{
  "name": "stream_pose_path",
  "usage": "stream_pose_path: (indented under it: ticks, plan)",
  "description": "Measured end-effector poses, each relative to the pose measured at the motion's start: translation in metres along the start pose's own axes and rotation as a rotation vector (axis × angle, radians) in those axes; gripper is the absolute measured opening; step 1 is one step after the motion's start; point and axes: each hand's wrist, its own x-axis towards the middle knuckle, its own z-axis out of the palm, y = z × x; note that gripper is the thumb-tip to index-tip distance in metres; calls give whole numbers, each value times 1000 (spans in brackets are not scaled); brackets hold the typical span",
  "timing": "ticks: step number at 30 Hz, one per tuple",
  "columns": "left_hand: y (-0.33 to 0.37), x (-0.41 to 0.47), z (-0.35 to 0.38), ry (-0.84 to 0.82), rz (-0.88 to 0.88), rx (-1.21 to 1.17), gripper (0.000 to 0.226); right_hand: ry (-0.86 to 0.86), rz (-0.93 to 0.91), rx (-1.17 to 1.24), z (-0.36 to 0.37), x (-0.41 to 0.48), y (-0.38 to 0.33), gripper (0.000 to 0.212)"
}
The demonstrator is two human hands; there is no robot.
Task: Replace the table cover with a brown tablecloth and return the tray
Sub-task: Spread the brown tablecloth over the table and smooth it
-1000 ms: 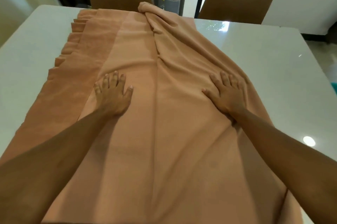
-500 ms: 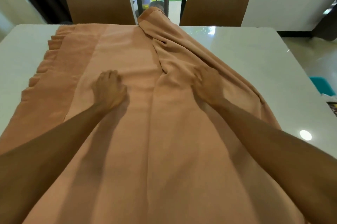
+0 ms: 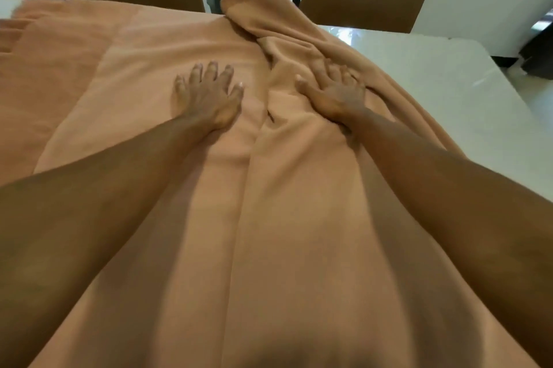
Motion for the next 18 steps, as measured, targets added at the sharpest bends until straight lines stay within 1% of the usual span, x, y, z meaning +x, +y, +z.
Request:
stream_pose_path:
  ticks: [3, 6, 8, 10, 11, 12, 14, 15, 16, 18]
  plan:
    - [-2, 3, -3, 9, -6, 7, 63, 19, 109, 15, -16, -1, 46, 79]
    - [-1, -1, -3, -4, 2, 2, 64, -12, 246, -21, -26, -11, 94, 76]
    - [2, -4, -5, -12, 7, 7, 65, -25, 301, -62, -30, -18, 107, 75]
    - [5, -4, -7, -30, -14, 19, 63, 25, 347, -36, -27, -19, 97, 73]
    - [11, -2, -11, -52, -33, 28, 63, 79, 343, -13, -26, -19, 88, 72]
    - [16, 0, -15, -75, -62, 31, 62, 140, 289, -3, -24, -17, 74, 72]
    - [31, 7, -23, -94, -115, 7, 61, 224, 101, -23, -21, -13, 48, 70]
    - [37, 8, -24, -79, -125, -18, 62, 225, 34, -32, -20, -9, 37, 66]
    - [43, 10, -23, -59, -114, -39, 63, 197, 14, -25, -19, -3, 31, 63]
    - [47, 10, -11, -29, -40, -23, 64, 96, 68, -3, -14, 10, 33, 62]
